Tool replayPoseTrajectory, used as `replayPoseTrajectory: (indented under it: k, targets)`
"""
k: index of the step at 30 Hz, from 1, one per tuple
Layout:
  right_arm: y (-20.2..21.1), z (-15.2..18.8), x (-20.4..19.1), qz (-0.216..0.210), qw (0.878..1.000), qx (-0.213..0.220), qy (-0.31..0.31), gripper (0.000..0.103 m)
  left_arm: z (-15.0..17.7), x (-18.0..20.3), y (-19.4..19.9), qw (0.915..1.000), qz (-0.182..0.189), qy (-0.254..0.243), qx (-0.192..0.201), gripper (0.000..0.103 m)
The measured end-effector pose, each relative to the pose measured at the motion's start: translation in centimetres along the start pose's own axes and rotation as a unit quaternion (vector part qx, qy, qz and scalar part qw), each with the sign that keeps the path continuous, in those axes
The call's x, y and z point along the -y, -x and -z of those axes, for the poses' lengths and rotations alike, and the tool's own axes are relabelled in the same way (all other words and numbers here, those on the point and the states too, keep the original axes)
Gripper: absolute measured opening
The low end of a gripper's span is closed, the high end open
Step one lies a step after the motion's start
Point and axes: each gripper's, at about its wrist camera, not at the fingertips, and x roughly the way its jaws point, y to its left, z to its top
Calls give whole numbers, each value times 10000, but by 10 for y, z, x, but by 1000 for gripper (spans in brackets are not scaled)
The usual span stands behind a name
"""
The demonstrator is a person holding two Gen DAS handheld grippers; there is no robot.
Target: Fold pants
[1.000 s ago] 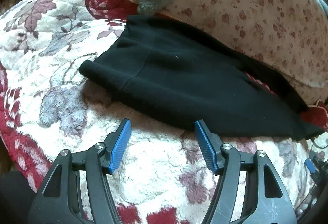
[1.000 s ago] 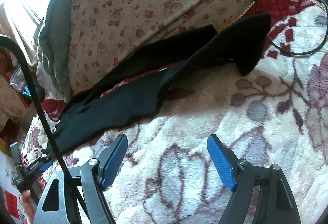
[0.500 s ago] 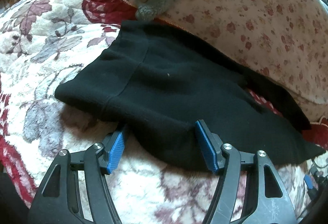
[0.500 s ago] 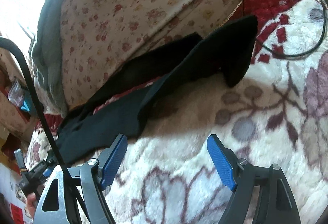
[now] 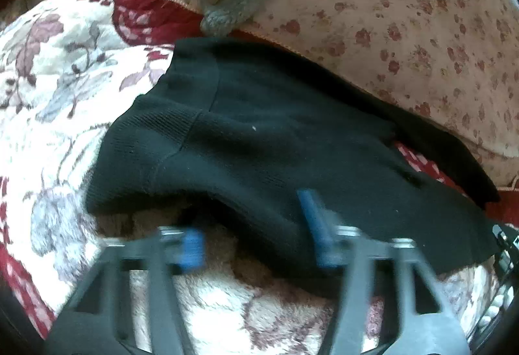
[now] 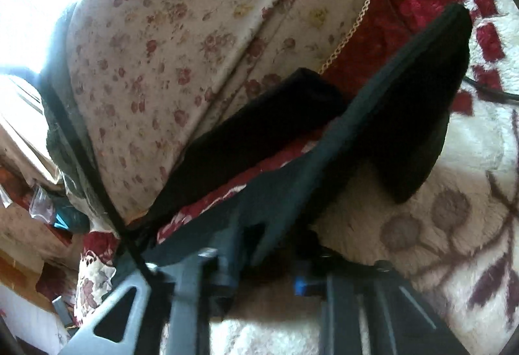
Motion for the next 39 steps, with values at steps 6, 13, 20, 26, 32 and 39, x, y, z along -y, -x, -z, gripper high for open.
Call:
replayPoseTrajectory:
  k: [6, 13, 20, 26, 32, 39]
  targets:
    - [24, 4, -16, -42, 9988, 219, 439, 8, -10, -7, 12, 9988, 493, -70, 2, 10]
    - [45, 15, -33, -127, 9969, 195, 748, 7, -20, -21, 41, 9968, 784, -98, 117, 9]
    - [67, 40, -57, -376, 9949, 25, 931, 7, -13, -46, 72, 9968, 738, -278, 95, 9]
    - [83, 91, -65, -564, 9917, -438, 1068, 7, -1, -80, 90, 9983, 538, -239, 0, 9]
    - [74, 106, -14, -520, 9971, -548, -8, 28, 17, -102, 75, 9985, 432, 63, -322, 9]
    - [84, 78, 28, -470, 9970, 17, -622, 29, 23, -91, 72, 9996, 130, -56, -238, 9]
